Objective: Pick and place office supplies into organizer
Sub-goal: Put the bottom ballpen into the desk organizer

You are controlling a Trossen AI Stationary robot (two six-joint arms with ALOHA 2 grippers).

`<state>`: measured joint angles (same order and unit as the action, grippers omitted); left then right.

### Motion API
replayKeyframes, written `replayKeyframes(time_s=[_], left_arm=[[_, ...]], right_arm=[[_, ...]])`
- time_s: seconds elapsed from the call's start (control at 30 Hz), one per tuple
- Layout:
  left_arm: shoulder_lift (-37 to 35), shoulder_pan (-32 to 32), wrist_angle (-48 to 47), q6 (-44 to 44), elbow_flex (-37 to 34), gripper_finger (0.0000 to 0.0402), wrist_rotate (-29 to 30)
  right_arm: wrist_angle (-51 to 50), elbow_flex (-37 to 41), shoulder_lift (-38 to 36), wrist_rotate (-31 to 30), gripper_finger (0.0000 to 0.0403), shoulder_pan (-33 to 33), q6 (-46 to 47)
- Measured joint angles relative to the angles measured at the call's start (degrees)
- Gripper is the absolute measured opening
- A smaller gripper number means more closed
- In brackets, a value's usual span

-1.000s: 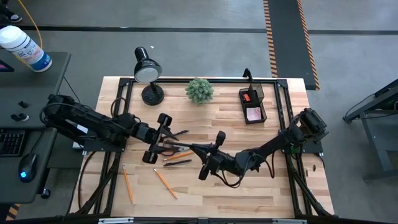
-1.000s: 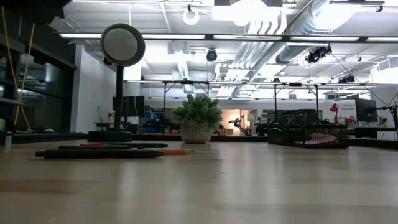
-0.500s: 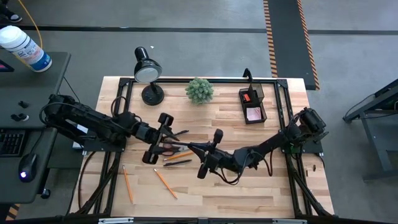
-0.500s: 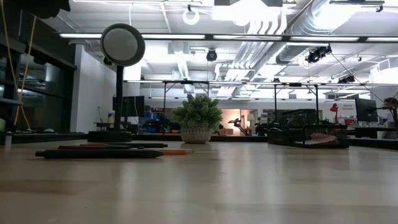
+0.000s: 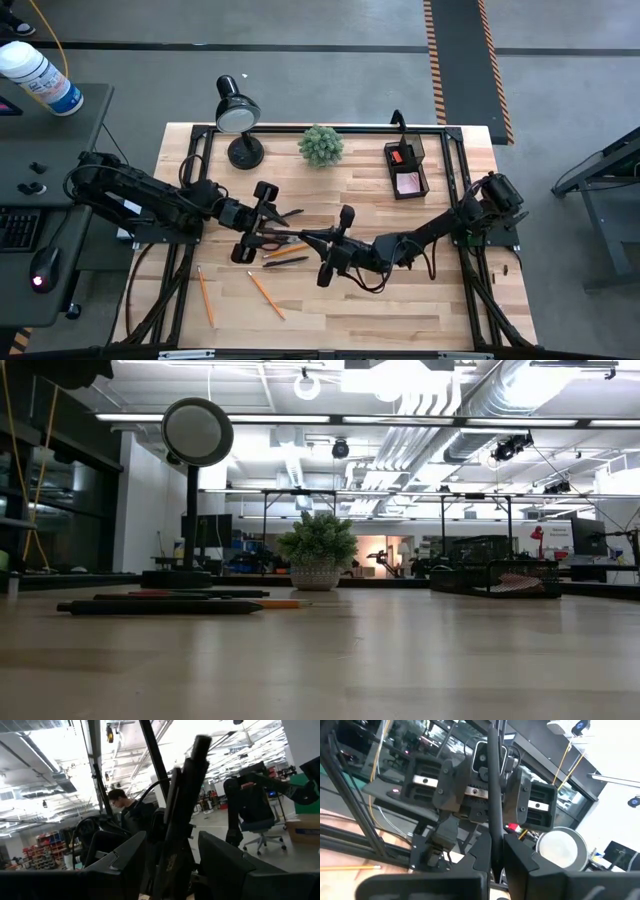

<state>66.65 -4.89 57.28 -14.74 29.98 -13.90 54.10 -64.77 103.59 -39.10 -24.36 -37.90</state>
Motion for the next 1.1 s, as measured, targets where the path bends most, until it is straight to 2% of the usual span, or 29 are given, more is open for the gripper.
replayKeyframes(time_s=[0.13,0.23,0.53,0.6,0.73,0.8,0.9,1.0,1.1], left_arm=[[0.0,0.0,-0.2,0.0,0.0,0.0166,1.3],[0.0,0.0,-0.4,-0.3,0.0,0.0144,2.2],[0.0,0.0,-0.3,-1.7,0.0,0.0016,2.6],[0.0,0.0,-0.3,-1.7,0.0,0.0013,2.9],[0.0,0.0,-0.5,-1.5,0.0,0.0040,2.9],[0.0,0.0,-0.6,-1.5,0.0,0.0041,3.0],[0.0,0.0,-0.5,-1.5,0.0,0.0026,3.1],[0.0,0.0,-0.5,-1.7,0.0,0.0009,3.0],[0.0,0.0,-0.5,-1.8,0.0,0.0014,3.0]], right_arm=[[0.1,0.0,0.0,0.9,0.0021,0.1,0.4],[0.2,0.0,0.0,0.9,0.0021,0.1,0.4],[0.2,0.0,0.0,0.5,0.0021,0.1,0.6],[0.1,0.0,0.0,0.6,0.0021,0.1,0.9],[-0.8,0.0,0.0,0.9,0.0021,0.1,2.3],[-0.9,0.0,0.0,0.6,0.0041,0.1,2.3],[-1.4,0.0,0.1,-2.0,0.0099,-0.3,2.1],[-1.2,0.0,0.1,-6.2,0.0162,-1.0,1.6],[-1.2,0.0,0.1,-11.8,0.0216,-1.8,0.2]])
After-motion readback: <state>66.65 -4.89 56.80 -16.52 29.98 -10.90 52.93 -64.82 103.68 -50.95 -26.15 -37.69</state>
